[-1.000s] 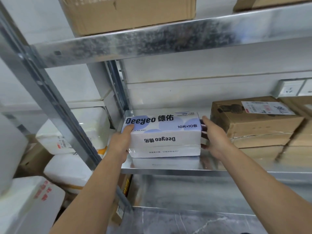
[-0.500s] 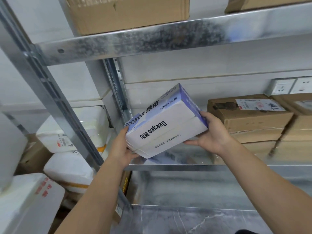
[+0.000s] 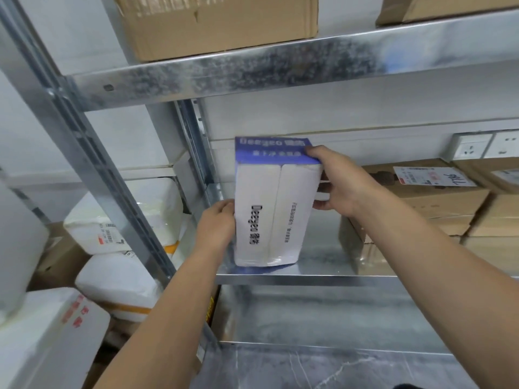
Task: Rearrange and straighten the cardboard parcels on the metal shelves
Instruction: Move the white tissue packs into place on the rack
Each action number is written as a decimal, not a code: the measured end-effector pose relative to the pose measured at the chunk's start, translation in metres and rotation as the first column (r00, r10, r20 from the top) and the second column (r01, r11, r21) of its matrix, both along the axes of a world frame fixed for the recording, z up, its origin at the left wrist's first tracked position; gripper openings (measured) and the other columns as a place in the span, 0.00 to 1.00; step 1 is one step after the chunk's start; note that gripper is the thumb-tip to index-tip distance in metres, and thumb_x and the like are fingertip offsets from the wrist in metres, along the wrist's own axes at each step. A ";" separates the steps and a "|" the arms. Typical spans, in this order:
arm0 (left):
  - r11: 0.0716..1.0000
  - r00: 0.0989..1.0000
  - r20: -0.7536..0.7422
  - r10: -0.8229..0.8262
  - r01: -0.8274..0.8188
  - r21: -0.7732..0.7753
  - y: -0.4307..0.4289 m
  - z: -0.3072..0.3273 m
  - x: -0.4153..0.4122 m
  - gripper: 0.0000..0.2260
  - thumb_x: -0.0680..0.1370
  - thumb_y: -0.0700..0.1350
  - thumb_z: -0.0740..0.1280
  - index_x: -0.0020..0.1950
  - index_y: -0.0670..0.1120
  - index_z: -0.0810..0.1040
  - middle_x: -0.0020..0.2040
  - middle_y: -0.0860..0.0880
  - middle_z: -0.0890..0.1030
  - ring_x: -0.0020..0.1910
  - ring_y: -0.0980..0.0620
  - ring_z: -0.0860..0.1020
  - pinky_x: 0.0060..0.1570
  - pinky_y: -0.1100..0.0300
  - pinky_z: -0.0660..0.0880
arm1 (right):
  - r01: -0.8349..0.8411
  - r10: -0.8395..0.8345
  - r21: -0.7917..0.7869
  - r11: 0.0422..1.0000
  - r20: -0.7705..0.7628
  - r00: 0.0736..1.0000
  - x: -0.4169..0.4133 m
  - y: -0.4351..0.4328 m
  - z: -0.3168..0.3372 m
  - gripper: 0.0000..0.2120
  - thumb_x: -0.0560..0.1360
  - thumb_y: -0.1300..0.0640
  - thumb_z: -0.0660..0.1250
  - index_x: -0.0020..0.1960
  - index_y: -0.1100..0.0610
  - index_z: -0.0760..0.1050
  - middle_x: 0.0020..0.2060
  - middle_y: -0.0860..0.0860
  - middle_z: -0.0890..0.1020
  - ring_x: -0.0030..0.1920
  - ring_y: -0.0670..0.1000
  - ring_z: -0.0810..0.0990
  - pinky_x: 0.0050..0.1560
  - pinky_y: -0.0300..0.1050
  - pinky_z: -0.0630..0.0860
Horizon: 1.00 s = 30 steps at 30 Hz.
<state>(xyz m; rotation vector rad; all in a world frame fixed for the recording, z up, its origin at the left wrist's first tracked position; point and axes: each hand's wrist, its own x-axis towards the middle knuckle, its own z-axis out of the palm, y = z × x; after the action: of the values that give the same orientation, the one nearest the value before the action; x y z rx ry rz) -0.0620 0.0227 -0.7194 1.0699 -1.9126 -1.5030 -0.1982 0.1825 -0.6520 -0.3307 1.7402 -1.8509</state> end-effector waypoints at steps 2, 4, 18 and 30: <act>0.997 0.996 -0.084 -0.027 0.034 0.073 0.002 0.009 -0.002 0.09 0.80 0.45 0.63 0.52 0.43 0.82 0.44 0.48 0.86 0.45 0.45 0.80 0.50 0.52 0.75 | -0.016 0.020 0.051 0.999 -0.074 0.997 0.001 -0.003 0.002 0.09 0.79 0.45 0.66 0.52 0.50 0.77 0.46 0.51 0.82 0.47 0.52 0.79 0.53 0.54 0.76; 0.983 0.986 -0.156 -0.063 0.088 0.159 0.003 0.019 -0.003 0.09 0.81 0.45 0.62 0.44 0.44 0.79 0.34 0.49 0.82 0.38 0.47 0.76 0.47 0.52 0.72 | -0.035 0.046 0.092 0.995 -0.120 0.992 0.002 -0.006 0.005 0.11 0.79 0.45 0.65 0.56 0.51 0.76 0.49 0.51 0.83 0.50 0.53 0.80 0.56 0.57 0.77; 0.958 0.909 -0.417 -0.006 0.125 0.258 0.002 0.064 -0.018 0.06 0.80 0.46 0.66 0.46 0.47 0.80 0.40 0.48 0.85 0.36 0.49 0.82 0.40 0.58 0.76 | -0.082 0.115 0.218 0.973 -0.146 0.983 0.003 -0.029 0.012 0.24 0.70 0.40 0.67 0.63 0.48 0.71 0.59 0.47 0.79 0.63 0.52 0.75 0.66 0.65 0.71; 0.970 0.926 -0.378 0.010 0.083 0.228 -0.009 0.065 -0.032 0.04 0.79 0.42 0.66 0.50 0.44 0.81 0.36 0.49 0.85 0.32 0.50 0.83 0.35 0.60 0.77 | -0.066 0.082 0.128 0.990 -0.123 0.989 -0.006 -0.045 0.005 0.07 0.77 0.48 0.67 0.53 0.48 0.72 0.51 0.49 0.82 0.53 0.54 0.80 0.66 0.66 0.72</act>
<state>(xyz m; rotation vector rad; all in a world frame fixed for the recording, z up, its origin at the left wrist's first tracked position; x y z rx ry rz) -0.0935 0.0136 -0.6543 0.7693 -1.5206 -1.8449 -0.2045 0.1374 -0.6467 -0.4683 1.8926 -1.6930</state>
